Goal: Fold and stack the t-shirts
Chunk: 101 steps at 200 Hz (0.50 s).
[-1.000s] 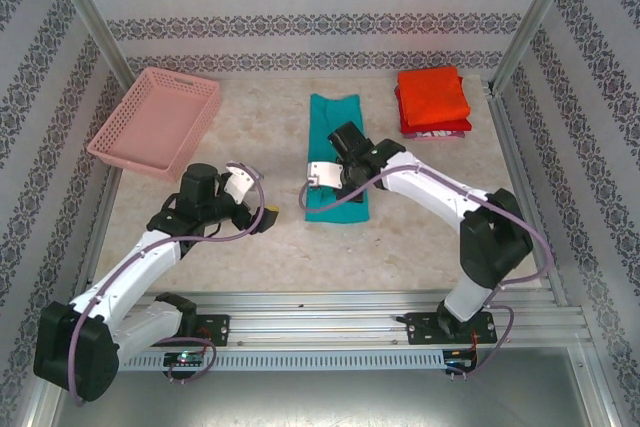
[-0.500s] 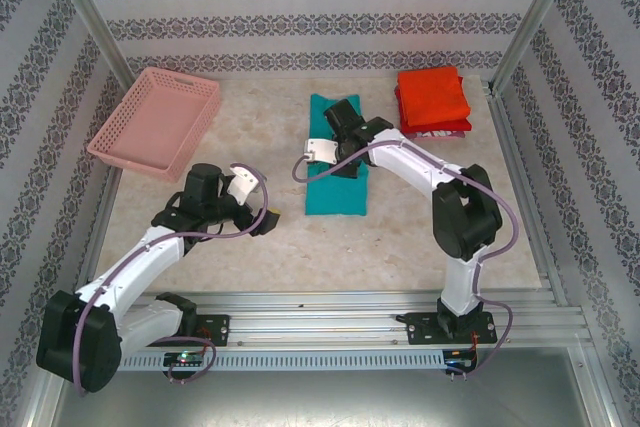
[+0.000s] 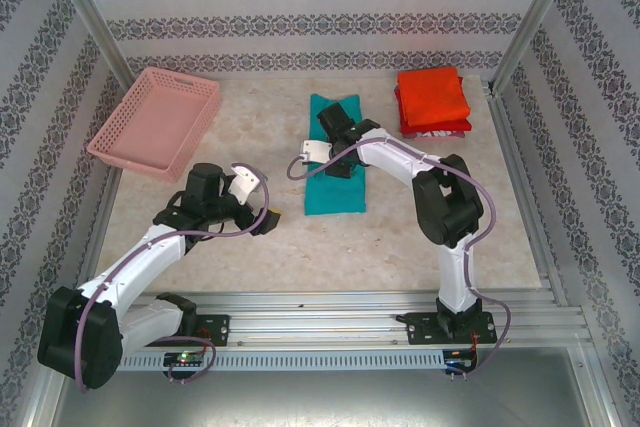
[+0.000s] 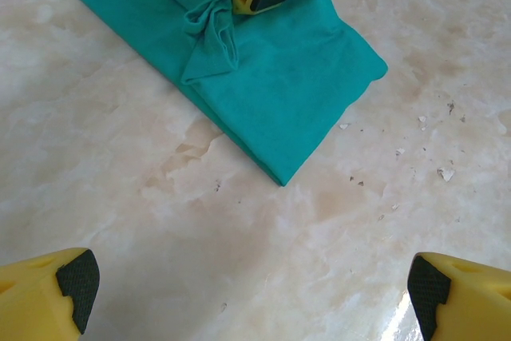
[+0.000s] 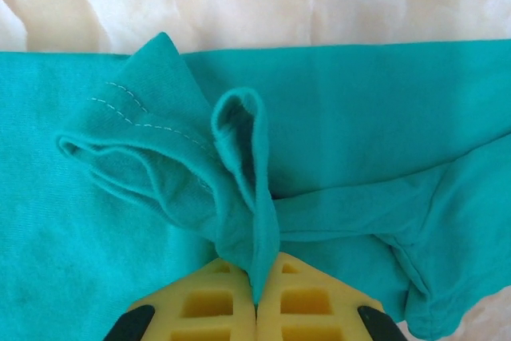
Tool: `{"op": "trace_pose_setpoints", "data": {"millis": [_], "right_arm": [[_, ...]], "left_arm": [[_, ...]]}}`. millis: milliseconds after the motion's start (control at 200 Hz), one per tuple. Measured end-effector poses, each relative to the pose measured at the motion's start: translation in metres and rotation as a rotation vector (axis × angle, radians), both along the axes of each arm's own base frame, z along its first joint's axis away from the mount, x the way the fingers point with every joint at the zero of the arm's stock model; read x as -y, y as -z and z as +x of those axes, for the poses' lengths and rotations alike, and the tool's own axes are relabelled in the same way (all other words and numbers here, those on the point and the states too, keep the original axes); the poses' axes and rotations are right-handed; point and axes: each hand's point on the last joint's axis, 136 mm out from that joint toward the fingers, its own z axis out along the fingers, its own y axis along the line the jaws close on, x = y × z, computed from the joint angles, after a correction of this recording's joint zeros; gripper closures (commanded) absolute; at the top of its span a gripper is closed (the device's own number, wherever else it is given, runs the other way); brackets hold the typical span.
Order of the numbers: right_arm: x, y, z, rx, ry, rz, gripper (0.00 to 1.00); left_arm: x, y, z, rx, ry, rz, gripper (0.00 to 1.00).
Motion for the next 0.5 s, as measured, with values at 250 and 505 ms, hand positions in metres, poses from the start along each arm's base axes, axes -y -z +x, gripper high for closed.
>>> {"op": "trace_pose_setpoints", "data": {"millis": [250, 505], "right_arm": [[0.005, 0.011, 0.008, 0.008, 0.026, -0.028, 0.65], [0.003, -0.014, 0.015, 0.099, 0.095, 0.059, 0.41]], "left_arm": [[0.005, 0.003, -0.001, -0.034, 0.011, -0.031, 0.00], [0.011, 0.004, 0.001, -0.058, 0.014, -0.072, 0.00]]}}
